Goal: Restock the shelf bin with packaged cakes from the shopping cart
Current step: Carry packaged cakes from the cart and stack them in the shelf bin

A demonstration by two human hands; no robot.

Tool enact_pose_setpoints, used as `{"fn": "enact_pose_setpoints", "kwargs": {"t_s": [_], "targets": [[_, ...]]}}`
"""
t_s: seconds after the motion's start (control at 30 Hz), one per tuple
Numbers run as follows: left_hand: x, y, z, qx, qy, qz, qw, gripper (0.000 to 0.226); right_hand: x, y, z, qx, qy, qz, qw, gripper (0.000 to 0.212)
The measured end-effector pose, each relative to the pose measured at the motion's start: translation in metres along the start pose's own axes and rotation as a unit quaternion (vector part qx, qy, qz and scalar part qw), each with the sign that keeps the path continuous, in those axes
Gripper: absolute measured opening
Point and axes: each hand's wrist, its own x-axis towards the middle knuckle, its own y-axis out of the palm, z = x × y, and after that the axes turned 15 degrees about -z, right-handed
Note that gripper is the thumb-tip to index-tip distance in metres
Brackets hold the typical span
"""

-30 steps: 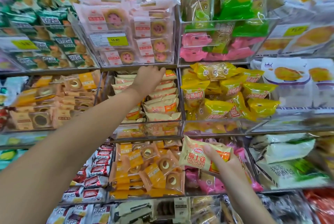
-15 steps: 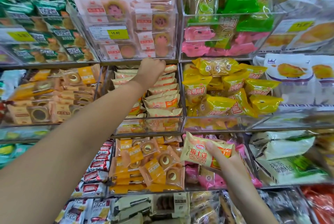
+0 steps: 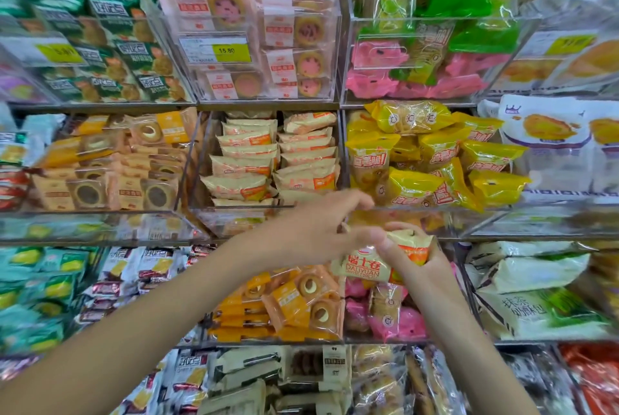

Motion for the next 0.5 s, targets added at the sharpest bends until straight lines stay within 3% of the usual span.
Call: {"fn": "enact_pose_setpoints", "kwargs": {"t_s": [0.03, 0.23, 0.33, 0.5], "targets": [[-0.004, -0.001, 0.002, -0.001, -0.014, 0.027, 1.000, 0.075, 0.001, 0.003, 0.005, -0.005, -0.026, 0.006, 1.000, 0.039], [-0.010, -0.041, 0.016, -0.032, -0.049, 0.067, 0.996, 0.063, 0.010, 0.025, 0.035, -0.054, -0.165, 0.075, 0.982, 0.049], [-0.013, -0.052, 0.015, -0.014, -0.050, 0.022, 0.998, 0.063, 0.021, 0.041, 0.052, -0.024, -0.195, 0.093, 0.976, 0.039], [-0.011, -0.066, 0.016, -0.041, -0.055, -0.056, 0.996, 0.041, 0.038, 0.061, 0.080, -0.022, -0.223, 0.142, 0.964, 0.021]]}}
